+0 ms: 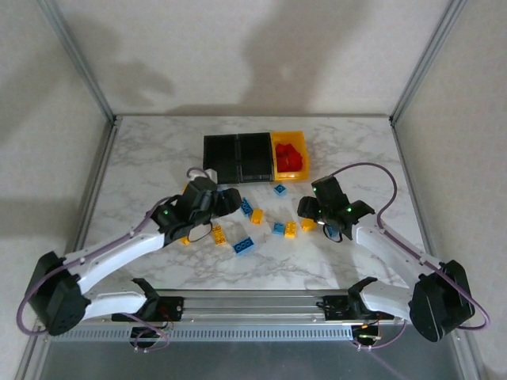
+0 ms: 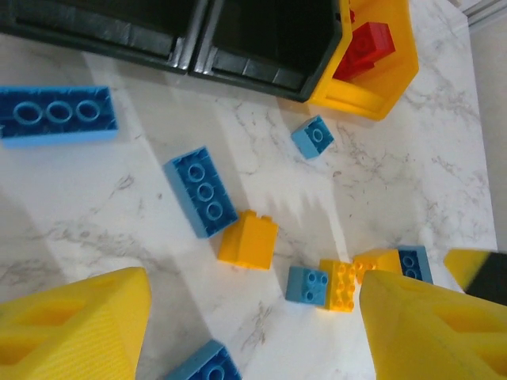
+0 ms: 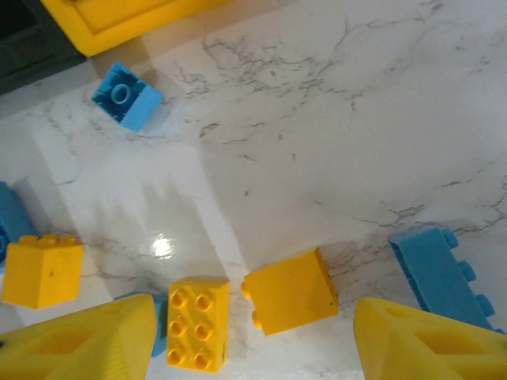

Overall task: Sort the legos into containers by color
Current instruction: Pick up the lego from the center of the table.

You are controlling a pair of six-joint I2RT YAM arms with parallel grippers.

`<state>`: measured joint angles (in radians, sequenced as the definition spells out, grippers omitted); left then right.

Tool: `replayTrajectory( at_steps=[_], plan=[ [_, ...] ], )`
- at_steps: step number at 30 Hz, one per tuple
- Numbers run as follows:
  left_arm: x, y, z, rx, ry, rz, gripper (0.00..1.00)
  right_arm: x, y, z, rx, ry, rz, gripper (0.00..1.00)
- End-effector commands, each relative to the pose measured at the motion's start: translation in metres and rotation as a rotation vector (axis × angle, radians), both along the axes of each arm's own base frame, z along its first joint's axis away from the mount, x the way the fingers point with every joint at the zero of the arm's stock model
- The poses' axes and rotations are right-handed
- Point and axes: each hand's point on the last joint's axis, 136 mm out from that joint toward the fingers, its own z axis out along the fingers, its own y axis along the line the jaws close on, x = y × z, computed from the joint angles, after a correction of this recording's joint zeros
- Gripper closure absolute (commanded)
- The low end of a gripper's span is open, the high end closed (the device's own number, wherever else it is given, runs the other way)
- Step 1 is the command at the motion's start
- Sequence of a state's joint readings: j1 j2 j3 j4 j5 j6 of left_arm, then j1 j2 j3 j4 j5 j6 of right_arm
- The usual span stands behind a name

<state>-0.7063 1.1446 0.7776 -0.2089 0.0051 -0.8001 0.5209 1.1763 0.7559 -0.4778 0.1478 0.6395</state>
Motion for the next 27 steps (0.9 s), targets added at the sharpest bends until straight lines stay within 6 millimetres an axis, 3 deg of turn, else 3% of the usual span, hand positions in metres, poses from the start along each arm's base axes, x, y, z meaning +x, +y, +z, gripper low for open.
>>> replayTrajectory(
  at_steps=[1, 6, 14, 27],
  plan=[
    [-0.007, 0.005, 0.014, -0.078, -0.050, 0.023, 0.28, 0.008, 0.004, -0.009, 0.002, 0.003, 0.038, 0.33],
    [-0.015, 0.011, 0.009, -0.092, -0.044, 0.030, 0.27, 0.010, 0.002, -0.037, -0.024, 0.067, 0.050, 0.34],
    [-0.014, 0.008, 0.004, -0.089, -0.031, 0.029, 0.27, 0.009, 0.007, -0.064, -0.029, 0.132, 0.069, 0.35],
    [-0.010, 0.004, -0.007, -0.082, -0.008, 0.035, 0.27, -0.005, 0.004, -0.084, -0.035, 0.198, 0.071, 0.40]
  ],
)
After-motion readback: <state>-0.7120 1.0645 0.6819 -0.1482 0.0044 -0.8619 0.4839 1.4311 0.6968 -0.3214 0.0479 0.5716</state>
